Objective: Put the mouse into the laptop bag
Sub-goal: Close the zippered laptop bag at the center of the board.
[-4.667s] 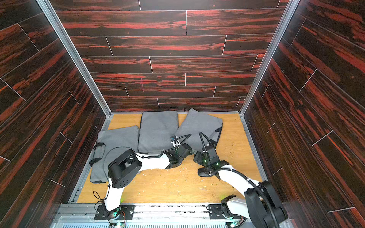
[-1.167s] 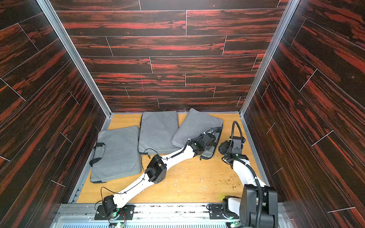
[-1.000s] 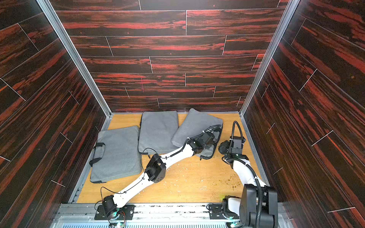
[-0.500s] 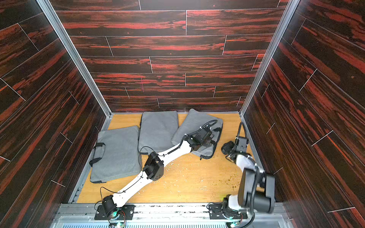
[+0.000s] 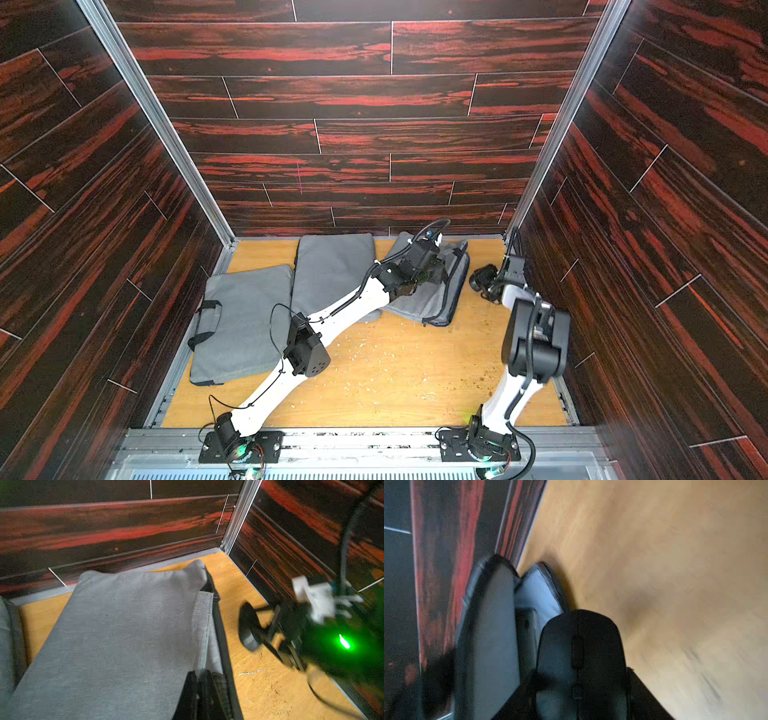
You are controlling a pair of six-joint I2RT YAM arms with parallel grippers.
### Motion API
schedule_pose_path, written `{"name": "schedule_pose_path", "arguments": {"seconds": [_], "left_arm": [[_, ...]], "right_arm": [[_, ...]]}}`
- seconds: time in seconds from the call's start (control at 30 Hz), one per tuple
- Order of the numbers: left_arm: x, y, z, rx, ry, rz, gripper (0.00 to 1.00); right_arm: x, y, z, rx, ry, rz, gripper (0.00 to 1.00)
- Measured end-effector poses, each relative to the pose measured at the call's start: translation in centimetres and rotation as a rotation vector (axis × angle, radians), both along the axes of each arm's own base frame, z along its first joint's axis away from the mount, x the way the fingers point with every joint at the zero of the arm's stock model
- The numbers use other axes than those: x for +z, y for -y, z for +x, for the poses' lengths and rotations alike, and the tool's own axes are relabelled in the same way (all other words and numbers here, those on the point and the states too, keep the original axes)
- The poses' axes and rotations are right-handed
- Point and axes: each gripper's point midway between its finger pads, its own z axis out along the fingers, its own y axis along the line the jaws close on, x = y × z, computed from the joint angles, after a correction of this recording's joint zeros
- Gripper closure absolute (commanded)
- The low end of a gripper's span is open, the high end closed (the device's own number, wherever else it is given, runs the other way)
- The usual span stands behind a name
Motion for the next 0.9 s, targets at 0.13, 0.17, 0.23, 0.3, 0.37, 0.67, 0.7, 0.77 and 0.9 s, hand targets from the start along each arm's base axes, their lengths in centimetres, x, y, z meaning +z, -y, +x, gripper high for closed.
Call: {"name": "schedule_pose_path", "arguments": {"seconds": [0.13, 0.17, 0.23, 0.3, 0.37, 0.67, 0.7, 0.77, 0.9], "left_arm": [[-0.3, 0.0, -0.1, -0.001, -0.017, -0.002, 1.00], [-0.3, 0.0, -0.2, -0.002, -0.021, -0.004, 1.00], [-0.4, 0.1, -0.2, -0.002, -0.028, -0.009, 1.00], [-0.4, 0.1, -0.3, -0.004, -0.033, -0.013, 1.00], [-0.5, 0.1, -0.3, -0.003, -0.037, -0.017, 1.00], [-0.6, 0.2, -0.4, 0.001, -0.048, -0.026, 1.00], [-0.7, 0.2, -0.4, 0.002, -0.050, -0.025, 1.00], [-1.0, 0.2, -0.4, 0.001, -0.055, -0.025, 1.00], [-1.5, 0.2, -0.4, 0.001, -0.064, -0.020, 1.00]], "right_arm": [[-0.2, -0.8, 1.8, 0.049, 0.017, 0.040, 0.50], [-0.2, -1.0, 2.0, 0.060, 0.019, 0.045, 0.50], [-0.1, -1.7, 2.3, 0.084, 0.025, 0.050, 0.50], [0.1, -2.6, 2.6, 0.111, 0.032, 0.058, 0.50], [0.0, -3.8, 2.9, 0.142, 0.033, 0.068, 0.50], [-2.0, -6.7, 4.3, 0.227, -0.001, 0.082, 0.35], [-2.1, -6.8, 4.4, 0.229, -0.005, 0.082, 0.32], [-2.4, -6.6, 4.5, 0.232, -0.012, 0.079, 0.27], [-2.6, -6.5, 4.5, 0.240, -0.016, 0.073, 0.14]]}}
